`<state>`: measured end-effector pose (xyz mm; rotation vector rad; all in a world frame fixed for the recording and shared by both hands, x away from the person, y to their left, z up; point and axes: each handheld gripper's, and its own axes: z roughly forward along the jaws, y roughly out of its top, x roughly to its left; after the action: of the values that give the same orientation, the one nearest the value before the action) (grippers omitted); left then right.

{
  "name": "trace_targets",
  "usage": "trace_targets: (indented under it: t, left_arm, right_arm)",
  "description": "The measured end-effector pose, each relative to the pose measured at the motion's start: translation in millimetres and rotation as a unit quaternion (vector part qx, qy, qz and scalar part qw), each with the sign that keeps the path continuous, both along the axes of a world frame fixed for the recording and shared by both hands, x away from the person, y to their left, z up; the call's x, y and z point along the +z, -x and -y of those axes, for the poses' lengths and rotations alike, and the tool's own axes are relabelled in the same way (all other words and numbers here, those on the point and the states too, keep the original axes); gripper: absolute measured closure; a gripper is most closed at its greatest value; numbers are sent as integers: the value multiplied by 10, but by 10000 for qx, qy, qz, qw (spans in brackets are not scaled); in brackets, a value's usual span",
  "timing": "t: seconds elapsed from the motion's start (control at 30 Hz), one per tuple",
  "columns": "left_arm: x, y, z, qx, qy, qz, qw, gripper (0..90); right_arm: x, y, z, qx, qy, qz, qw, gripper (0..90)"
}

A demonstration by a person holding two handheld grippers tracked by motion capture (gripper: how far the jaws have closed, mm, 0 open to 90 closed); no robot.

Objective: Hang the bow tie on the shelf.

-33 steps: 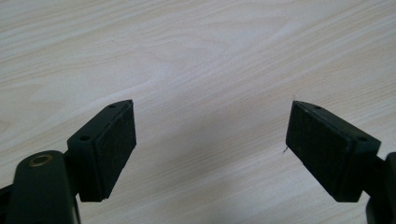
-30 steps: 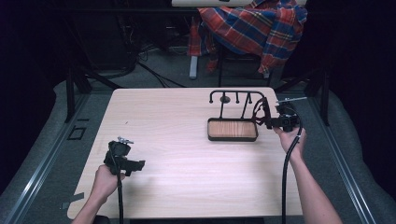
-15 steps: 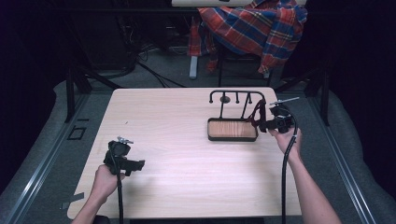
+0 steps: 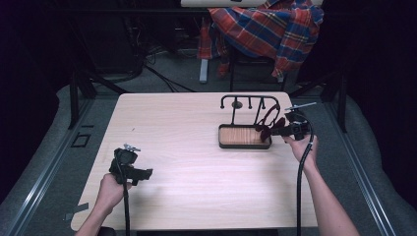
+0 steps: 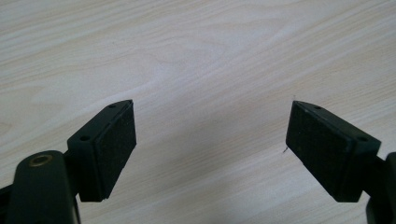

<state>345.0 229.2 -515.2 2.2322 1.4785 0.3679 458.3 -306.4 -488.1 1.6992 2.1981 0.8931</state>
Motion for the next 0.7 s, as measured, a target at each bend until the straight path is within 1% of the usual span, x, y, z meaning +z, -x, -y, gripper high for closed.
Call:
trace_targets:
  t: [0.03,0.17,0.3,0.33,0.37,0.47,0.57,0.6,0.63,0.67,0.7]
  left_arm:
    - [0,0,0,0,-1,3,10000,163]
    - [1,0,0,-7,-1,9,10000,163]
    - [1,2,0,-6,6,16,10000,163]
    - [1,2,0,-7,5,12,10000,163]
    - [2,2,-2,-11,5,19,10000,163]
    - [2,2,-2,-13,2,35,10000,163]
    - [4,2,-2,-14,11,39,10000,163]
    - [4,2,-2,-15,7,39,10000,163]
    - [4,1,0,-13,6,29,10000,163]
    - [4,1,0,-13,6,29,10000,163]
    - [5,1,3,-16,12,34,10000,163]
  right_arm:
    - [6,4,-1,-34,1,4,10000,563]
    - [27,12,9,7,-39,65,10000,565]
    - [42,22,12,-41,-78,124,9999,520]
    - [52,25,18,-10,-48,110,9999,503]
    - [65,36,18,-23,-62,154,9999,496]
    - [80,43,15,13,-67,167,9998,481]
    - [113,62,0,62,-19,206,9998,457]
    - [127,70,-6,72,26,219,9997,447]
    - [159,91,-21,115,159,271,9994,420]
    - [159,91,-21,115,159,271,9994,420]
    - [201,126,-31,132,254,392,9988,400]
